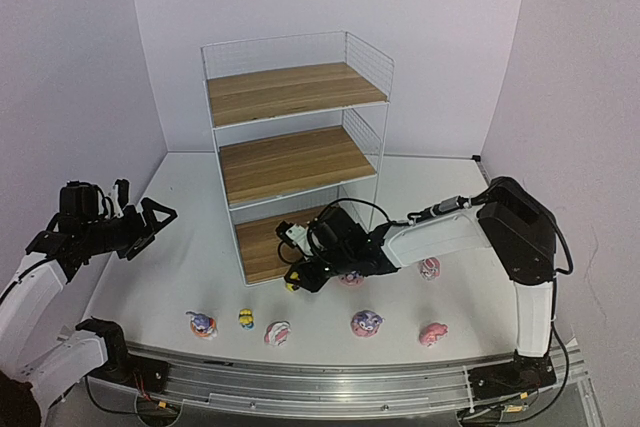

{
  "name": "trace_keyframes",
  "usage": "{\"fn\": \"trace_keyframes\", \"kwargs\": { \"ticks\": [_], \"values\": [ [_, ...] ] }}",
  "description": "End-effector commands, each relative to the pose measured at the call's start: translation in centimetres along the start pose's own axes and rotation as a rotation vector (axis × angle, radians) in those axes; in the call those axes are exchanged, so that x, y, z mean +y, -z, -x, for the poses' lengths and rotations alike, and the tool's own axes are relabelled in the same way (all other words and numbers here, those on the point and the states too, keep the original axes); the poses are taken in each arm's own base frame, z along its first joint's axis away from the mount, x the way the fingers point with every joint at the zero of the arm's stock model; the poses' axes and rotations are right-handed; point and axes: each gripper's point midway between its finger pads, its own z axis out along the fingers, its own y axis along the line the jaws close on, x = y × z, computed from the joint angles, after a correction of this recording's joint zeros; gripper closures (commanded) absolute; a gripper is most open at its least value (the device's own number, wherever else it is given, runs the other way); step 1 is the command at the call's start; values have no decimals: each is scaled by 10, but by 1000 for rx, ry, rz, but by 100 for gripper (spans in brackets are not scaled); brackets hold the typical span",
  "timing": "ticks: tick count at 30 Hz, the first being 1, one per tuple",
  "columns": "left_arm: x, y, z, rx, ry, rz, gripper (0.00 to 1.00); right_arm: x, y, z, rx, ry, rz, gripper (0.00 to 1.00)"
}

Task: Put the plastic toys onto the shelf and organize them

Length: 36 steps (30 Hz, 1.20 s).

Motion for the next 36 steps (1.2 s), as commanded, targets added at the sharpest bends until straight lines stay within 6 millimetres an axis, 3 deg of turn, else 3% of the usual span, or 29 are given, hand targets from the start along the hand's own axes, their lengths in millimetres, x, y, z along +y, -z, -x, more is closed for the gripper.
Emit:
{"fn": "trace_keyframes", "kwargs": {
  "ticks": [1,10,16,23,36],
  "values": [
    [-15,7,11,-38,-44,-45,0,6,15,22,-61,-42,15,87],
    [-14,9,13,-51,-41,-36,0,5,39,41,-116,-220,-3,94],
    [-12,8,13,-55,-38,-29,0,-20,49,50,-168,-302,-150,94],
    [-12,8,13,-55,-35,-24,0,-44,47,53,-205,-369,-285,94],
    [-11,7,14,-56,-36,-22,0,-54,28,57,-210,-356,-345,94]
  ]
}}
